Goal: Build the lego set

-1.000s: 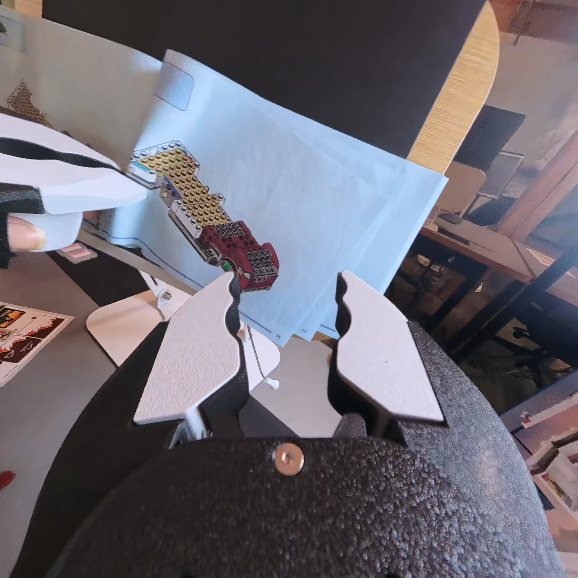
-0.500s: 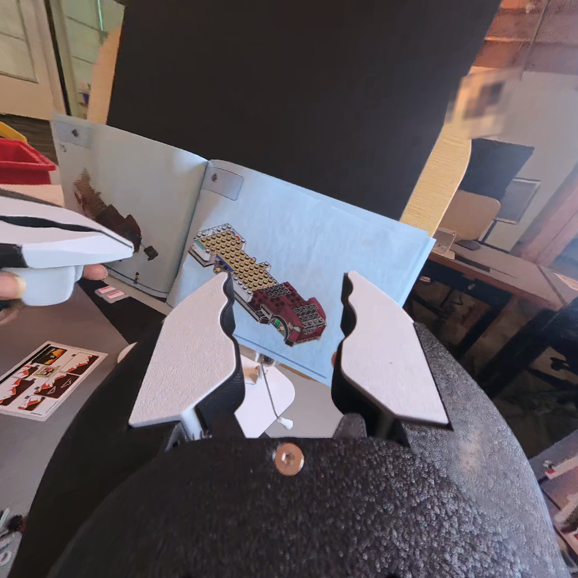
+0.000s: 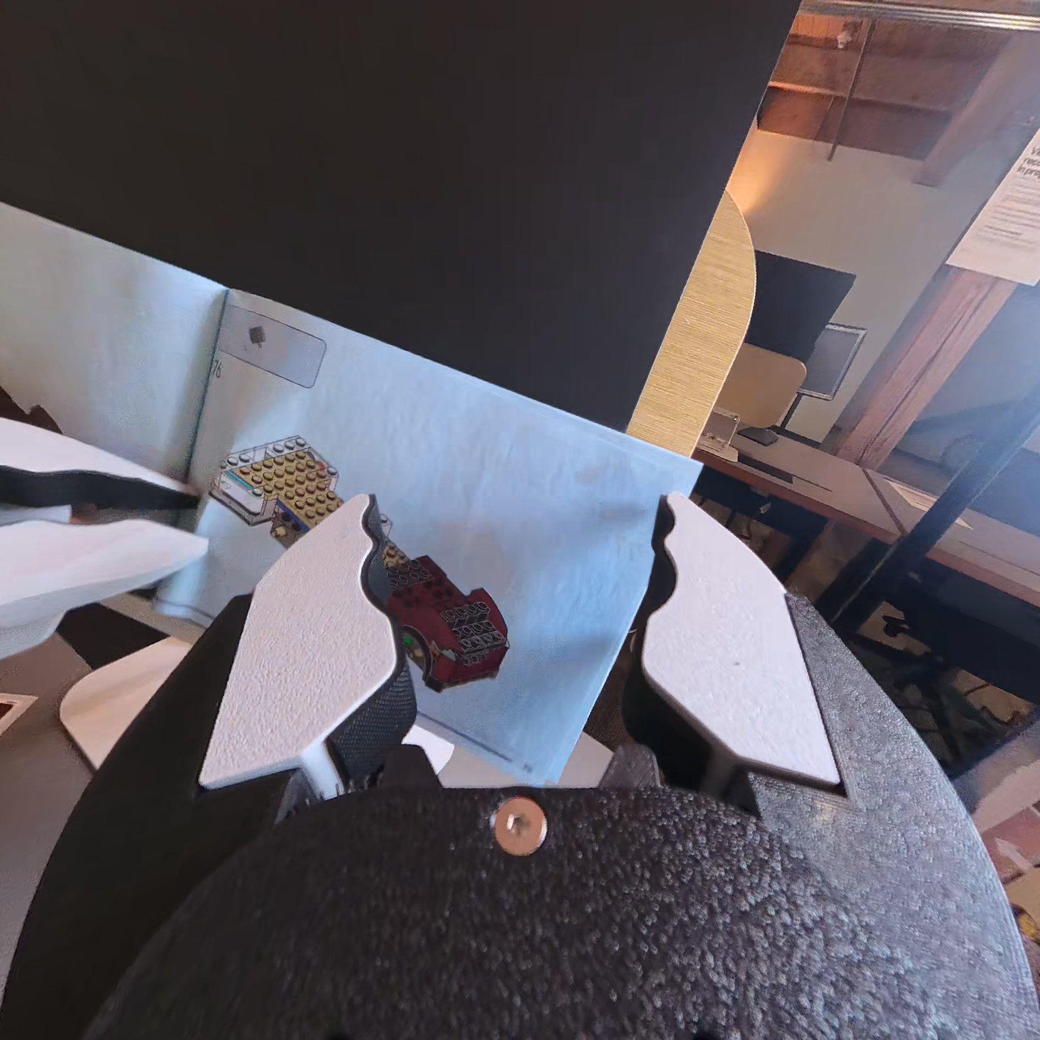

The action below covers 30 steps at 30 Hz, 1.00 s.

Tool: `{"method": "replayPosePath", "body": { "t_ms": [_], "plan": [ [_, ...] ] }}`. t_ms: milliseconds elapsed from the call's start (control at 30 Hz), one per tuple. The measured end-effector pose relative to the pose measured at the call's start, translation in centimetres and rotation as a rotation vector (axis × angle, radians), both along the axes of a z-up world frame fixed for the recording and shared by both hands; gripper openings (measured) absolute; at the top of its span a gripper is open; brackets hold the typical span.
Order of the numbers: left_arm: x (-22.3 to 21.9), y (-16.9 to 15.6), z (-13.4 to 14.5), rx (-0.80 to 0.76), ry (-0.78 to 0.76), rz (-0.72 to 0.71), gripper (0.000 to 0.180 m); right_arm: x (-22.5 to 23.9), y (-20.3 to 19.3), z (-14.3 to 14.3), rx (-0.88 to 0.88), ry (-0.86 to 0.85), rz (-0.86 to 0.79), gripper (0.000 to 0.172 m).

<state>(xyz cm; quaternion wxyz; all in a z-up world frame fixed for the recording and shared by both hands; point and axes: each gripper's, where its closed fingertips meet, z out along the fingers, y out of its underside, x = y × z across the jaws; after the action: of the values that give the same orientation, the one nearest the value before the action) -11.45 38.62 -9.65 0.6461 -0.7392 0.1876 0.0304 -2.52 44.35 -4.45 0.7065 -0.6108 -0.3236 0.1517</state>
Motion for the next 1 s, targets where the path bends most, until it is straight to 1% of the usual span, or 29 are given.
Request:
{"method": "replayPosePath", "body": {
  "t_ms": [33, 100, 167, 267, 333, 367, 533, 600, 667, 733, 800, 867, 900, 933, 967, 1000],
  "plan": [
    [0.1, 0.0, 0.0, 0.002, 0.008, -0.006, 0.007, 0.2, -0.2, -0.2, 0.005, -0.008, -0.001, 0.091],
    [-0.1, -0.5, 0.2, 0.028, -0.007, -0.013, 0.001, 0.6, -0.7, -0.5, 0.011, -0.021, 0.004, 0.09],
    [-0.3, -1.2, 0.3, 0.032, -0.067, -0.046, 0.0, 1.1, -1.1, -0.6, 0.009, -0.019, 0.016, 0.089],
    [-0.8, -1.8, 0.4, 0.023, -0.15, -0.095, 0.0, 1.0, -2.0, -0.4, -0.007, 0.006, 0.075, 0.086],
    [-1.0, -2.1, 0.3, 0.015, -0.177, -0.123, 0.0, 0.7, -2.5, -0.4, -0.018, 0.015, 0.114, 0.083],
    [-1.2, -2.2, 0.3, 0.015, -0.19, -0.132, 0.0, 0.4, -2.8, -0.6, -0.033, 0.014, 0.149, 0.078],
    [-2.1, -2.6, 0.2, 0.0, -0.234, -0.175, 0.0, 0.0, -2.7, -1.5, -0.071, 0.011, 0.222, 0.079],
    [-2.3, -2.7, 0.1, 0.0, -0.241, -0.196, 0.0, -0.2, -2.6, -1.2, -0.056, -0.004, 0.253, 0.079],
    [-2.4, -2.8, 0.0, -0.004, -0.242, -0.204, 0.0, -0.6, -2.4, -0.3, -0.039, -0.027, 0.288, 0.079],
    [-2.4, -2.9, 0.0, -0.004, -0.24, -0.216, 0.001, -1.5, -2.3, 0.8, -0.047, -0.045, 0.345, 0.075],
    [-2.3, -2.9, 0.0, -0.004, -0.24, -0.224, 0.001, -2.4, -2.3, 1.9, -0.066, -0.049, 0.409, 0.067],
    [-2.2, -3.0, 0.0, -0.007, -0.242, -0.232, 0.0, -3.2, -2.7, 2.4, -0.09, -0.07, 0.474, 0.056],
    [-2.1, -3.0, -0.1, -0.012, -0.241, -0.238, 0.0, -3.4, -3.0, 2.5, -0.11, -0.085, 0.503, 0.043],
    [-2.0, -3.2, -0.2, -0.017, -0.239, -0.245, 0.0, -3.4, -3.4, 2.4, -0.133, -0.094, 0.525, 0.024],
    [-2.0, -3.4, -0.2, -0.015, -0.236, -0.254, 0.005, -3.2, -4.0, 2.2, -0.15, -0.103, 0.54, 0.01],
    [-2.1, -3.7, 0.0, -0.011, -0.234, -0.259, 0.009, -2.8, -4.5, 2.0, -0.148, -0.11, 0.546, 0.007]
  ]
}}
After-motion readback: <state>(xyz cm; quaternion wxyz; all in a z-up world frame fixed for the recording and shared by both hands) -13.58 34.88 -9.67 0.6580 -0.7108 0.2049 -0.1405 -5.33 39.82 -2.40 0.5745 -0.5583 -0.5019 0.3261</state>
